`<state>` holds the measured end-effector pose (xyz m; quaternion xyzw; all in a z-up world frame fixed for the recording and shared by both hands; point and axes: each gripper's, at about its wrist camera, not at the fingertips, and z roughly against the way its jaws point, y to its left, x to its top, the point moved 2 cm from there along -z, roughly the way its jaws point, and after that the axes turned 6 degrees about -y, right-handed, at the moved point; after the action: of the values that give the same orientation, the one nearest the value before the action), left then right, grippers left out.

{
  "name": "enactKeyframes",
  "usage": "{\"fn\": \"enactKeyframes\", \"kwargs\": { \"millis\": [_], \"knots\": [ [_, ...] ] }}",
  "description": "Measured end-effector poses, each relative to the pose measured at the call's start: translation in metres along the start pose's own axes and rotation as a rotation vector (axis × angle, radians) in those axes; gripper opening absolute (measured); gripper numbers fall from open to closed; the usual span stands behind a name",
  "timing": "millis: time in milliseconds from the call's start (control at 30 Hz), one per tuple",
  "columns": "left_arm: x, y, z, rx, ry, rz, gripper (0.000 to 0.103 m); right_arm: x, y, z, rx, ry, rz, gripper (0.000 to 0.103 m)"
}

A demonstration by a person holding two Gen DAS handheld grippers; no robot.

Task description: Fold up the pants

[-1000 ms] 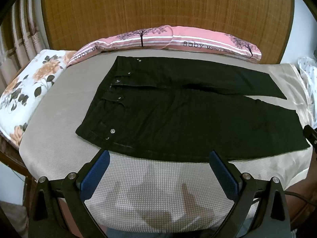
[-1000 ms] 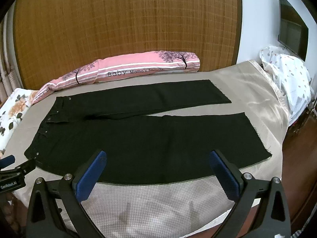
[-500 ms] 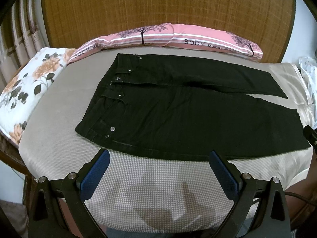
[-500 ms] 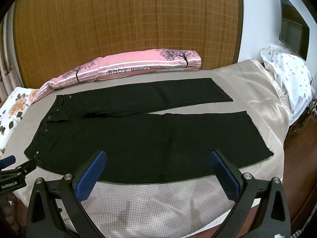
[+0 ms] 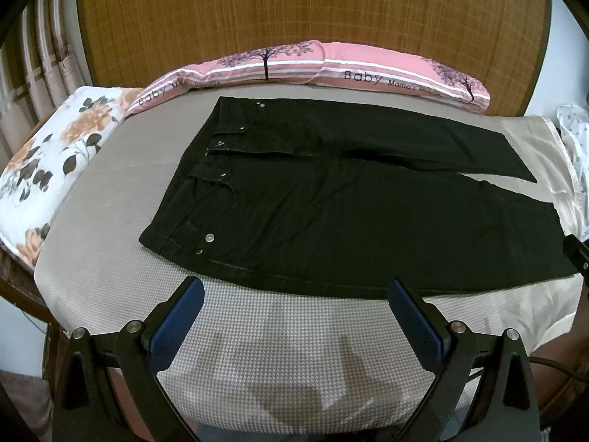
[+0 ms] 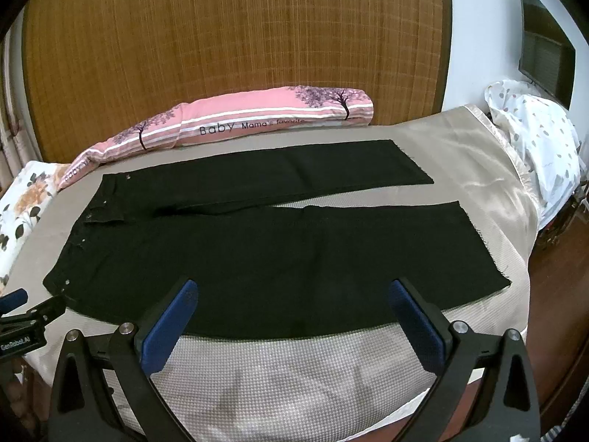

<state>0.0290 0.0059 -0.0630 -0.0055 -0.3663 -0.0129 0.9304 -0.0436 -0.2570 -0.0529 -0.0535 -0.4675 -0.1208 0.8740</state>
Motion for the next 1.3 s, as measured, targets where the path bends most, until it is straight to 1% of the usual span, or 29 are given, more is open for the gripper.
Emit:
{"fn": "enactKeyframes", "kwargs": {
  "millis": [600,700,800,933,967,1067,1233,1300],
  "knots": [
    [0.001,0.002,-0.003,-0.004,0.001,0.003,0.100,0.001,0.000,-0.002,0.004,0.003,-0.001,0.103],
    [0.005,0.010,-0.009,-0.018,0.004,0.024,0.100,0.003,-0.001,-0.005,0.028,0.004,-0.015,0.103],
    [0.017,0.022,-0.017,-0.022,0.010,0.051,0.100,0.010,-0.001,-0.012,0.048,0.018,-0.026,0.103],
    [0.039,0.048,-0.030,-0.022,0.008,0.087,0.100,0.023,0.003,-0.026,0.050,0.031,-0.010,0.103],
    [0.046,0.055,-0.034,-0.020,0.005,0.092,0.100,0.027,0.004,-0.029,0.061,0.033,-0.011,0.103],
    [0.069,0.077,-0.049,-0.026,-0.003,0.110,0.100,0.041,0.009,-0.044,0.093,0.046,-0.019,0.103],
    [0.113,0.116,-0.086,-0.057,0.007,0.166,0.099,0.061,0.029,-0.076,0.129,0.067,-0.011,0.103],
    [0.133,0.131,-0.104,-0.075,0.006,0.186,0.097,0.070,0.039,-0.092,0.136,0.078,-0.003,0.103]
  ]
}}
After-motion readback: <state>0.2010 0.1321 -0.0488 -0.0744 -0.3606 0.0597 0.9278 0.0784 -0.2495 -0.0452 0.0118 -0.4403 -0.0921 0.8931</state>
